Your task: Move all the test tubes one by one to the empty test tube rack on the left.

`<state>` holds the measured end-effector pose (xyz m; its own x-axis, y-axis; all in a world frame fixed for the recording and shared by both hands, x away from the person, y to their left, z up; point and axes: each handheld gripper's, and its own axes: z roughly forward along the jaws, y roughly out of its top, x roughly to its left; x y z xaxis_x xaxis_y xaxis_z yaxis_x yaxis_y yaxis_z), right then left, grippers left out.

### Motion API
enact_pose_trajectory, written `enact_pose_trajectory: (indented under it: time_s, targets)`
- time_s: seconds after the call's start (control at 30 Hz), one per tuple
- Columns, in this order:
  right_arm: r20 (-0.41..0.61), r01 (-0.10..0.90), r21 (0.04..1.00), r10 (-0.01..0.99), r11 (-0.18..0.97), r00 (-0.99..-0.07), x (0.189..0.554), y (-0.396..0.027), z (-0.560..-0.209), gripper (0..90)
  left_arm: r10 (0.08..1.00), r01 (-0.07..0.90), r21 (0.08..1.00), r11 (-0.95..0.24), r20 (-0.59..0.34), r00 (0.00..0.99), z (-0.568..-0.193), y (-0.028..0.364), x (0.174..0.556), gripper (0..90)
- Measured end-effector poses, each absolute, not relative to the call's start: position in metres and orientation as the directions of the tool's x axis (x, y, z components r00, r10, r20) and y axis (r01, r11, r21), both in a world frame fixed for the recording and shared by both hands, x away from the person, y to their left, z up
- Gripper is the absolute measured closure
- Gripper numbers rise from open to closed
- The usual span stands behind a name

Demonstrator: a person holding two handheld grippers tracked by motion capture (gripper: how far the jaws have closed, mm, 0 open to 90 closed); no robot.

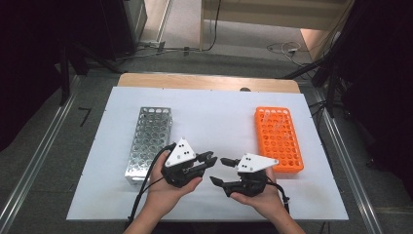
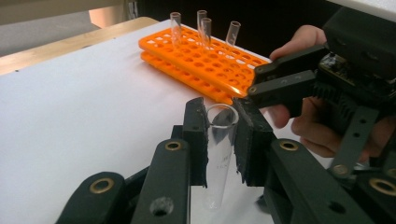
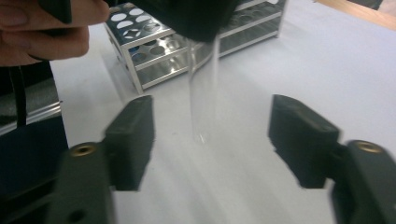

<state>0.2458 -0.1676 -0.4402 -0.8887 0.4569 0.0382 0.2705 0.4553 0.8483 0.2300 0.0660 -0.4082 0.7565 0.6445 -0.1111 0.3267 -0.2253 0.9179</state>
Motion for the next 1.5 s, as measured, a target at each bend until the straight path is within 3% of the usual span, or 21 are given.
enact_pose_trajectory:
  time_s: [0.17, 0.27, 1.1, 1.5]
  targets:
    - [0.047, 0.279, 0.850, 0.464, 0.447, -0.885, 0.244, -0.184, -0.440, 5.4, 0.670, 0.320, 0.923, -0.213, -0.100, 0.735, -0.402, 0.080, 0.235, 75.0]
    - [0.060, 0.286, 0.854, 0.463, 0.435, -0.885, 0.244, -0.194, -0.440, 0.0, 0.687, 0.321, 0.924, -0.206, -0.097, 0.720, -0.398, 0.089, 0.239, 75.0]
    - [0.093, 0.365, 0.872, 0.621, 0.327, -0.778, 0.240, -0.253, -0.447, 0.0, 0.806, 0.332, 0.933, -0.139, -0.088, 0.586, -0.376, 0.149, 0.293, 75.0]
    - [0.067, 0.335, 0.877, 0.602, 0.345, -0.796, 0.239, -0.253, -0.451, 0.0, 0.857, 0.353, 0.926, -0.134, -0.071, 0.510, -0.380, 0.165, 0.330, 75.0]
